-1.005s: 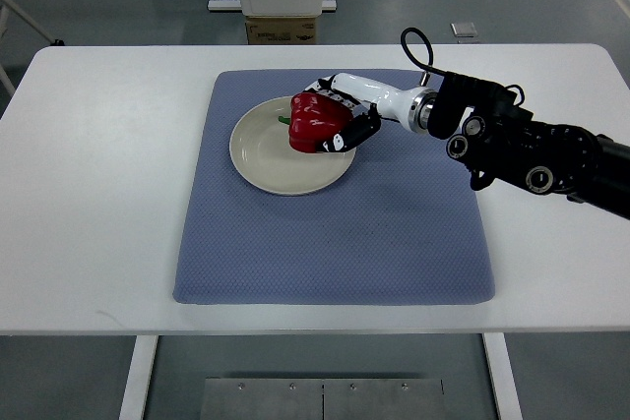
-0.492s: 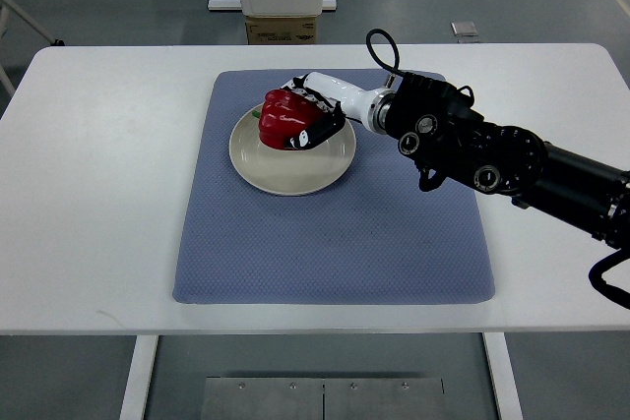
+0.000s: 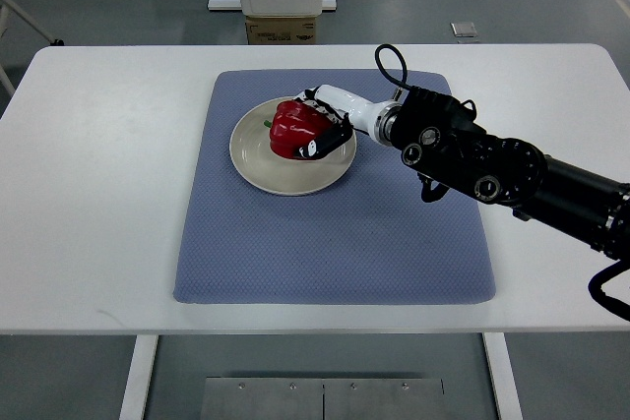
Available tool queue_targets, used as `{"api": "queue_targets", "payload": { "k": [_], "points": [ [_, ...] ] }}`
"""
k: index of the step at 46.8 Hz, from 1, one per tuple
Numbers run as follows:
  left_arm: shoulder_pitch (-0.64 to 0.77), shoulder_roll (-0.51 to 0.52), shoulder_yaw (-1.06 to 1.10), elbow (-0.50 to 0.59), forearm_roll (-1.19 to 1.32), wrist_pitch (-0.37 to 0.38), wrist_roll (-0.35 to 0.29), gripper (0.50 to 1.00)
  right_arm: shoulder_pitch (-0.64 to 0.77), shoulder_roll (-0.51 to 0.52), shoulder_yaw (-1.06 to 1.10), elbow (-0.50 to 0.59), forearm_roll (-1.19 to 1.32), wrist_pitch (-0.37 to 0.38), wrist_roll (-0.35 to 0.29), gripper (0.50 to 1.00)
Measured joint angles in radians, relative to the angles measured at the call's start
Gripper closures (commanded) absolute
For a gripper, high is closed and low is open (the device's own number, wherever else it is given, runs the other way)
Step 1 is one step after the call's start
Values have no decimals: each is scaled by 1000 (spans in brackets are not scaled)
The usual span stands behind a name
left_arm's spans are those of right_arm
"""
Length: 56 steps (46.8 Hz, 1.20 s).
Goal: Place red pepper on plate with right hand
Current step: 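Lower the pepper onto the plate and open the right hand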
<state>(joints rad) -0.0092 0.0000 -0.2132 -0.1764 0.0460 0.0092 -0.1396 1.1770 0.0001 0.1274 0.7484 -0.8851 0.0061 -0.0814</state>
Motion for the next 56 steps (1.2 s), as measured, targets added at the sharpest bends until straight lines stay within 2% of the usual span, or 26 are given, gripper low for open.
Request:
{"api": "queue_targets", "payload": {
  "k": [12,15,18,28,32,40,56],
  "points": [
    [0,0,0,0,0,0,0,500,-18,0,0,0,0,0,8,1000],
    [0,0,0,0,0,0,0,500,-21,0,0,0,0,0,10,925],
    [0,0,0,0,0,0,0,500,-27,0,0,0,0,-3,12,873],
    [0,0,0,0,0,0,0,500,-40,0,0,0,1,-12,16,614],
    [0,0,0,0,0,0,0,500,-44,0,1,0,3,-12,17,530],
    [0,0,0,0,0,0,0,500,-44,0,2,0,9,-14,19,505],
    [0,0,0,0,0,0,0,500,-35,0,24,3,24,-14,23,500]
  ]
}}
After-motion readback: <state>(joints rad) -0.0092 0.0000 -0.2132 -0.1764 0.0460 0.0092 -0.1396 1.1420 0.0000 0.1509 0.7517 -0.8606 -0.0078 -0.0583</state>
